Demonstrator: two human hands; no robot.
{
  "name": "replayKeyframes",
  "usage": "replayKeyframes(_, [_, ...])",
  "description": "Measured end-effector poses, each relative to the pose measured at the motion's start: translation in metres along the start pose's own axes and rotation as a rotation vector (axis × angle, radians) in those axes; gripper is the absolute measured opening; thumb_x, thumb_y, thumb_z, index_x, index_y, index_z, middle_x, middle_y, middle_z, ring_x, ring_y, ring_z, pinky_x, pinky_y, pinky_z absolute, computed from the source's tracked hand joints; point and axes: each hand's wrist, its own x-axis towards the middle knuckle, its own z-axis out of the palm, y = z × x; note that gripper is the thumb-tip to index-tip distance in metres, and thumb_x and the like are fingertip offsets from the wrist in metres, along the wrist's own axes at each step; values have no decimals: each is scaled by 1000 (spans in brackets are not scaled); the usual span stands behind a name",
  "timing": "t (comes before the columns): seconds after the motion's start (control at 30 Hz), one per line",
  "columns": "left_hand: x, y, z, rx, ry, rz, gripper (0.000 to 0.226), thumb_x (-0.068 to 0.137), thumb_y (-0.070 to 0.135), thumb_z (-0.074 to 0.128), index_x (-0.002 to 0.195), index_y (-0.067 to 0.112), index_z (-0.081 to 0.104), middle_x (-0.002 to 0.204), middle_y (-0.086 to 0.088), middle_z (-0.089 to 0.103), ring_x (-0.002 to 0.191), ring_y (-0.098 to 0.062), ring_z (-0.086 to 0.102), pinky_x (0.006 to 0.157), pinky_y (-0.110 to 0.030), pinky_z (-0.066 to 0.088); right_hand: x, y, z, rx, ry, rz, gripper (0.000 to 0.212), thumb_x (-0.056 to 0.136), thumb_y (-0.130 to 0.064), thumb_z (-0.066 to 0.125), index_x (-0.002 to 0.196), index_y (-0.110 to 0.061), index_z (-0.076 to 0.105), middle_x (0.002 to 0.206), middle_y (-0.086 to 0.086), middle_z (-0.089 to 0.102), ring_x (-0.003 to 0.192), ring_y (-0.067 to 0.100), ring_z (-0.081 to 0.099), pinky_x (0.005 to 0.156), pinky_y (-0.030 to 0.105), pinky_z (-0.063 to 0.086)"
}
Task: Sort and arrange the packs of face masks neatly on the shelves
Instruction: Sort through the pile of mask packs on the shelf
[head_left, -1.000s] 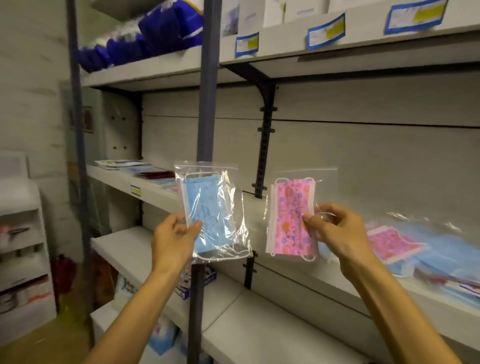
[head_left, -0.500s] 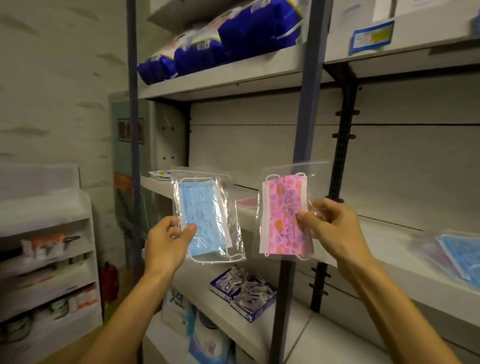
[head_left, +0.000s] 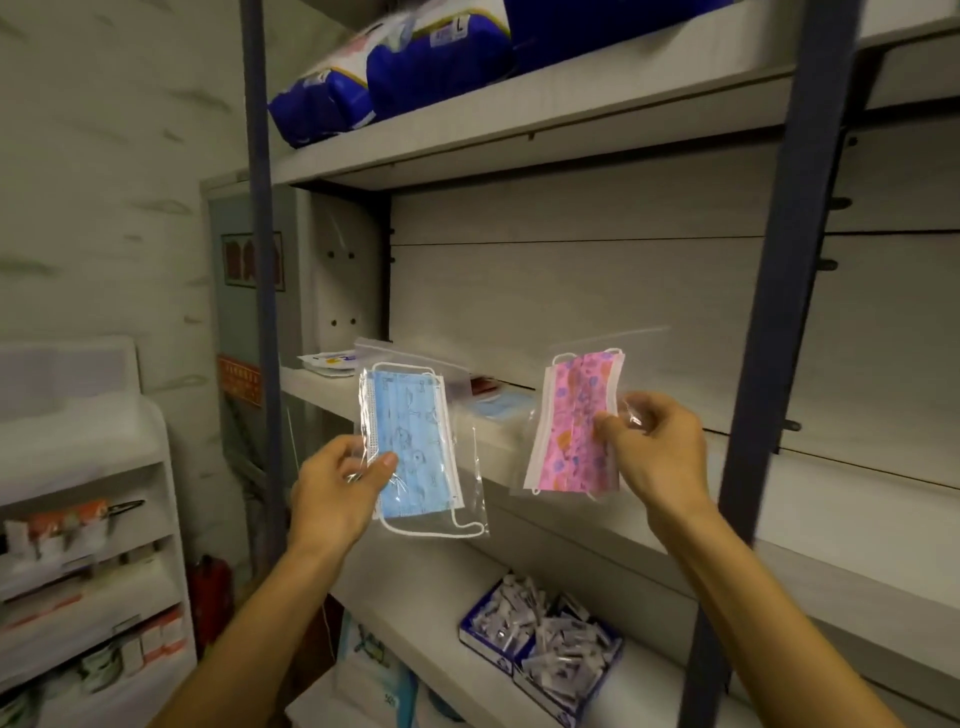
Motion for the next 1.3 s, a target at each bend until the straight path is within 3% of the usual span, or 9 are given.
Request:
replayKeyframes(0.13, [58,-7,9,-25,-85,18,12,86,17,66,87,25,56,90,10,63,79,-8,66,58,-25,58,42,14,30,2,95,29,27,89,-14,65,109,-23,51,89,-3,59,76,11,62,56,27,52])
replayKeyframes(0.27, [113,-11,22,-76,-126,50,16,87,15,65,100,19,58,88,12,62,76,-3,64,50,-16,54,82,24,49,-16,199,66,32,86,-11,67,111,-23,51,83,1,61,75,18,65,68,42,58])
replayKeyframes(0.5, [179,-39,57,-183,-238,9,16,86,18,67,100,21,61,101,3,68,91,-17,69,70,-34,59,126,48,65,-68,302,165,48,83,-6,69,124,-21,47,88,4,63,80,22,65,72,38,56])
replayKeyframes(0.63, [210,-45,73,-235,-287,38,17,86,15,67,102,19,61,95,6,66,83,-10,67,58,-18,56,143,57,73,-168,297,245,57,79,-2,71,127,-18,46,84,7,64,78,23,66,74,39,57])
replayKeyframes(0.73, [229,-50,81,-260,-364,56,12,88,14,65,89,25,59,87,12,64,77,-4,64,50,-10,51,148,64,81,-243,300,306,60,78,-1,73,129,-16,45,85,10,65,79,26,67,79,44,57])
replayKeyframes(0.9, [270,-49,82,-232,-420,80,5,88,13,65,88,13,61,87,3,67,80,-10,66,57,-18,56,150,68,91,-393,332,335,62,78,0,70,132,-13,43,80,8,65,78,26,66,77,44,56])
replayKeyframes(1.07, [295,-44,84,-283,-490,121,15,89,11,64,79,13,53,79,12,58,70,0,58,44,-8,46,147,72,97,-478,401,356,60,81,-1,69,134,-13,42,78,4,64,74,22,65,73,41,56])
replayKeyframes(1.2, [309,-54,86,-258,-546,128,13,88,12,65,89,3,56,84,8,63,73,-2,61,45,-9,47,139,78,103,-667,387,363,61,83,-12,71,136,-13,39,82,5,67,75,23,66,73,43,57])
replayKeyframes(1.3, [316,-62,85,-259,-566,137,24,88,13,65,97,-7,56,86,6,66,76,-4,64,46,-11,49,129,83,105,-938,420,331,67,84,-35,71,138,-16,36,105,13,68,97,33,63,85,51,52])
